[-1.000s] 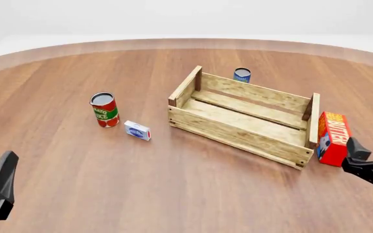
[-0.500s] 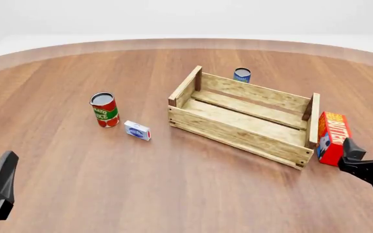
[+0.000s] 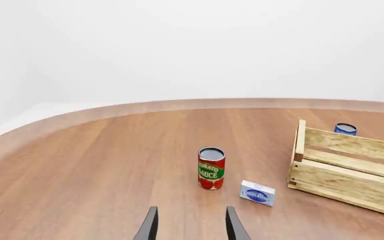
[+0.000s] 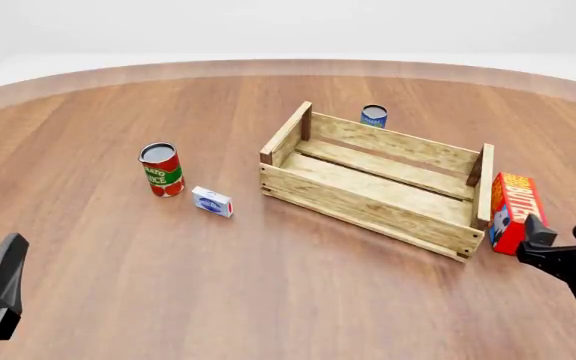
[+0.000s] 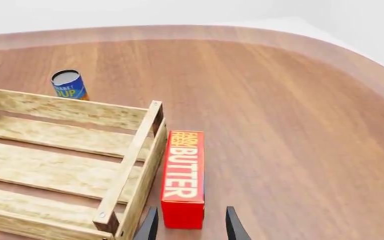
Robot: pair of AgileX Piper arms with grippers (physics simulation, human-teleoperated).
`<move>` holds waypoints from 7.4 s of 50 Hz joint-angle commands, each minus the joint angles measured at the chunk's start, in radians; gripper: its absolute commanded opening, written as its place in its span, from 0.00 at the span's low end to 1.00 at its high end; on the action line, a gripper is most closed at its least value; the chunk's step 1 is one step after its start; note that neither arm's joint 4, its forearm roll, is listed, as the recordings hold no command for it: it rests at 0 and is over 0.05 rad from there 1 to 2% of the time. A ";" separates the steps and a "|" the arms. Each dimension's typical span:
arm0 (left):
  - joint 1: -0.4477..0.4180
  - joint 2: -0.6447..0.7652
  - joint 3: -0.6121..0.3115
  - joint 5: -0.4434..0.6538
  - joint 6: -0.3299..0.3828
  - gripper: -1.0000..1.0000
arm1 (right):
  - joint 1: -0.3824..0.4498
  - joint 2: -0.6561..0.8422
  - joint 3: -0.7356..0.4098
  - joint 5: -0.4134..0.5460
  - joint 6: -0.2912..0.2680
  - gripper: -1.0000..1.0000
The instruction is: Pick up the butter and put it in the tray.
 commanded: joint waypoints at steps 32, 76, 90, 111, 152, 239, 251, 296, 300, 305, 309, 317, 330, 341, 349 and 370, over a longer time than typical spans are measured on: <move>0.000 0.000 0.000 0.000 0.000 1.00 | 0.016 0.185 -0.062 -0.085 -0.010 1.00; 0.000 0.000 0.000 0.000 0.000 1.00 | 0.033 0.307 -0.117 -0.107 -0.006 1.00; 0.000 0.000 0.000 0.000 0.000 1.00 | 0.035 0.328 -0.126 -0.109 -0.006 1.00; 0.000 0.000 0.000 0.000 0.000 1.00 | 0.024 0.365 -0.151 -0.109 -0.012 1.00; 0.000 0.000 0.000 0.000 0.000 1.00 | 0.022 0.431 -0.192 -0.106 -0.001 1.00; 0.000 0.000 0.000 0.000 0.000 1.00 | 0.074 -0.565 -0.231 0.665 -0.058 0.00; 0.000 0.000 0.000 0.000 0.000 1.00 | 0.098 -0.570 -0.277 0.704 -0.063 0.00; 0.000 0.000 0.000 0.000 0.000 1.00 | 0.315 -0.353 -0.468 0.683 -0.067 0.00; 0.000 0.000 0.000 0.000 0.000 1.00 | 0.335 -0.325 -0.486 0.678 -0.068 0.00; 0.000 0.000 0.000 0.000 0.000 1.00 | 0.343 -0.314 -0.493 0.673 -0.067 0.00; 0.000 0.000 0.000 0.000 0.000 1.00 | 0.373 -0.238 -0.516 0.628 -0.071 0.00; 0.000 0.000 0.000 0.000 0.000 1.00 | 0.405 -0.208 -0.533 0.618 -0.058 0.00; 0.000 0.000 0.000 0.000 0.000 1.00 | 0.456 -0.121 -0.578 0.597 -0.057 0.00; 0.000 0.000 0.000 0.000 0.000 1.00 | 0.477 -0.064 -0.606 0.581 -0.050 0.00; 0.000 0.000 0.000 0.000 0.000 1.00 | 0.493 -0.017 -0.628 0.570 -0.040 0.00; 0.000 0.000 0.000 0.000 0.000 1.00 | 0.541 0.079 -0.667 0.551 -0.035 0.00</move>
